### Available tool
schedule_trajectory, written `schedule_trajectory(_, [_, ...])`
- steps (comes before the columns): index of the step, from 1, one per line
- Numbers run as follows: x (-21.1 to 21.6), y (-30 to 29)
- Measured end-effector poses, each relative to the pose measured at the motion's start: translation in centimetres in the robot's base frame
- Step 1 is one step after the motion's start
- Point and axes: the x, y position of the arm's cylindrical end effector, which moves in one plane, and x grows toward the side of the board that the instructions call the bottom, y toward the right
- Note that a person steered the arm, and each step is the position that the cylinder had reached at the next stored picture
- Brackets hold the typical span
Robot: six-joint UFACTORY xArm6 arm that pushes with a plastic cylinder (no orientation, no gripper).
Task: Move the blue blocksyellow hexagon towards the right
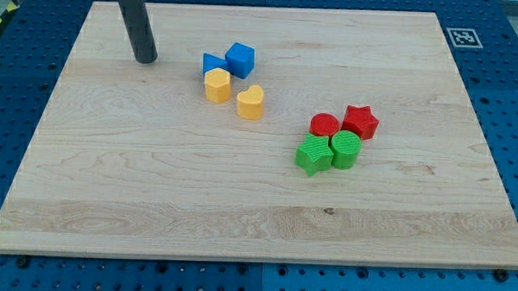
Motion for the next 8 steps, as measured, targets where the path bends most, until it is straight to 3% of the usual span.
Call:
schedule_trajectory(3, [0.8,8.1])
schedule_trajectory(4, [0.9,8.3])
schedule_trajectory(6, [1.1,1.3])
schedule_trajectory(8, [3.7,3.9])
